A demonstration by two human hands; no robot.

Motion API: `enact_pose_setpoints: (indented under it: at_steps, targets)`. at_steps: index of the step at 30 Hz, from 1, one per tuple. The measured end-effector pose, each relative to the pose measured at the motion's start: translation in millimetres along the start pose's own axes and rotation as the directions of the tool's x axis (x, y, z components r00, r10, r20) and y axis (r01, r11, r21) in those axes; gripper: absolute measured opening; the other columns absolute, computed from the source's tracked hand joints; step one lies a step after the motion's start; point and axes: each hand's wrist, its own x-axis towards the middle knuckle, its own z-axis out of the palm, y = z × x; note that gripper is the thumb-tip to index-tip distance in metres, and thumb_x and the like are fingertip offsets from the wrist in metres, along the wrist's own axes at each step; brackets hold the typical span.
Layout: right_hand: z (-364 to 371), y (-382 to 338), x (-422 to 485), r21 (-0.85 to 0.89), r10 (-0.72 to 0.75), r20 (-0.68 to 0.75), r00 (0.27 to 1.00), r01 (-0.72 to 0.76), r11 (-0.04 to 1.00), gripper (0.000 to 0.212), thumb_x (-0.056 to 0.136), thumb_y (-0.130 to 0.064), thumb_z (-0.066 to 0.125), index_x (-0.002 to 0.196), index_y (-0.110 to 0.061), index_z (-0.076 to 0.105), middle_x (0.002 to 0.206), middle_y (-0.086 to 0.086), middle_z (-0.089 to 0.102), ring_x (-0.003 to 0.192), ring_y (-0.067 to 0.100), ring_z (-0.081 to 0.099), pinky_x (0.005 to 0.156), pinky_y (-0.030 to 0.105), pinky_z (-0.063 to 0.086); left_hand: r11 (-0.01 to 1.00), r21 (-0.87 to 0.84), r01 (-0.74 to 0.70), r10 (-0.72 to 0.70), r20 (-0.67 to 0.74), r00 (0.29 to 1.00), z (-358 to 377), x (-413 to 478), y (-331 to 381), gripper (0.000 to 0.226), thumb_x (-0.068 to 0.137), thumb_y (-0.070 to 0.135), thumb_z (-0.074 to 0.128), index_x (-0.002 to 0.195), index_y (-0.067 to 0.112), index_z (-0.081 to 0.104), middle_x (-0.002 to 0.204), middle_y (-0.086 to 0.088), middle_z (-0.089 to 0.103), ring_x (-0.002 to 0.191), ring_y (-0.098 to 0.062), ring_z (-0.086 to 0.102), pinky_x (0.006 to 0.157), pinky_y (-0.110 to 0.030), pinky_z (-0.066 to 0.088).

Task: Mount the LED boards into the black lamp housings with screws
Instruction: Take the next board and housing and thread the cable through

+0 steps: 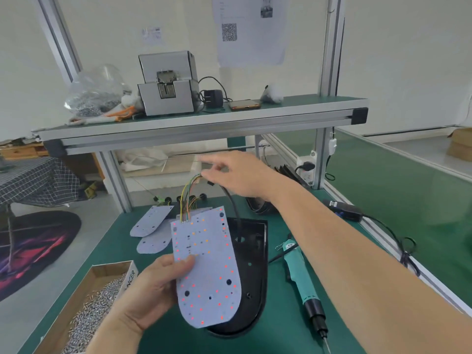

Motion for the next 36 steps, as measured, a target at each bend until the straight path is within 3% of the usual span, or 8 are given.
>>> enact_pose_setpoints:
  at_steps: [3, 7, 11, 18, 25, 29, 33, 36]
  targets:
    - [-8, -1, 11, -0.153, 0.01, 0.068, 0.998, 0.0, 0.988, 0.028, 0.101, -0.024, 0.057, 0.125, -0.017, 0.071, 0.093, -0.013, 0.066, 0.091, 0.001, 0.061, 0.081, 0.015, 0.041, 0.998, 0.061, 0.002, -0.004, 0.036, 0.999, -4, -5, 5, 0.029, 0.083, 0.012, 0.069, 0.106, -0.004, 0.075, 0.11, -0.026, 0.072, 0.094, -0.035, 0.074, 0.073, -0.035, 0.06]
    - [-6, 9, 4, -0.025, 0.04, 0.127, 0.991, -0.037, 0.999, 0.012, 0.094, -0.011, 0.066, 0.105, -0.009, 0.072, 0.081, -0.001, 0.071, 0.053, -0.005, 0.063, 0.067, 0.014, 0.051, 0.998, 0.048, -0.039, 0.041, -0.031, 0.999, -12, -5, 4, 0.031, 0.079, 0.012, 0.066, 0.104, -0.005, 0.075, 0.112, -0.028, 0.071, 0.09, -0.034, 0.075, 0.072, -0.037, 0.061]
    - [12, 15, -17, -0.017, 0.009, 0.124, 0.992, -0.007, 1.0, 0.011, 0.086, -0.004, 0.074, 0.093, -0.012, 0.07, 0.077, -0.011, 0.071, 0.071, 0.006, 0.072, 0.076, 0.013, 0.051, 0.989, -0.068, -0.128, 0.117, -0.137, 0.984, -14, 1, 2, 0.031, 0.084, 0.015, 0.059, 0.104, 0.002, 0.077, 0.111, -0.022, 0.073, 0.089, -0.031, 0.075, 0.071, -0.039, 0.062]
    - [52, 35, -37, -0.343, -0.144, 0.028, 0.989, 0.145, 0.928, 0.016, 0.096, -0.024, 0.063, 0.106, -0.012, 0.061, 0.093, 0.005, 0.067, 0.087, 0.028, 0.059, 0.078, 0.042, 0.049, 0.995, 0.014, -0.097, 0.097, -0.085, 0.992, -6, 3, -5, 0.029, 0.086, 0.016, 0.061, 0.107, 0.003, 0.075, 0.112, -0.026, 0.072, 0.089, -0.035, 0.075, 0.069, -0.039, 0.061]
    - [59, 51, -42, -0.379, -0.226, 0.001, 0.974, 0.209, 0.901, 0.006, 0.093, -0.012, 0.056, 0.099, -0.014, 0.055, 0.087, 0.002, 0.06, 0.079, 0.03, 0.055, 0.069, 0.041, 0.045, 0.99, 0.109, -0.089, 0.092, -0.023, 0.996, -2, 3, -6, 0.027, 0.091, 0.015, 0.058, 0.11, 0.005, 0.074, 0.113, -0.026, 0.072, 0.093, -0.037, 0.074, 0.07, -0.038, 0.061]
    - [59, 60, -41, -0.444, -0.289, -0.116, 0.95, 0.211, 0.871, 0.007, 0.086, -0.01, 0.068, 0.091, -0.01, 0.064, 0.096, 0.006, 0.051, 0.089, 0.028, 0.05, 0.068, 0.034, 0.038, 0.976, 0.195, -0.091, 0.089, 0.019, 0.996, 2, 2, 0, 0.023, 0.092, 0.017, 0.067, 0.11, 0.005, 0.074, 0.115, -0.026, 0.071, 0.098, -0.04, 0.072, 0.074, -0.039, 0.061]
    - [52, 64, -42, -0.136, -0.074, -0.046, 0.996, 0.067, 0.988, 0.038, 0.086, -0.021, 0.075, 0.11, -0.018, 0.045, 0.11, 0.003, 0.054, 0.091, 0.027, 0.057, 0.082, 0.041, 0.049, 0.936, 0.336, -0.105, 0.086, 0.073, 0.994, 2, -1, 12, 0.031, 0.084, 0.026, 0.068, 0.11, 0.01, 0.076, 0.116, -0.02, 0.072, 0.101, -0.038, 0.072, 0.079, -0.038, 0.06]
    - [43, 68, -38, -0.145, 0.07, 0.168, 0.983, -0.046, 0.988, 0.046, 0.085, -0.03, 0.077, 0.122, -0.017, 0.053, 0.095, -0.002, 0.065, 0.087, 0.021, 0.061, 0.082, 0.037, 0.05, 0.901, 0.419, -0.115, 0.058, 0.145, 0.988, 6, -3, 14, 0.03, 0.087, 0.028, 0.067, 0.114, 0.017, 0.074, 0.116, -0.012, 0.074, 0.104, -0.032, 0.072, 0.08, -0.032, 0.059]
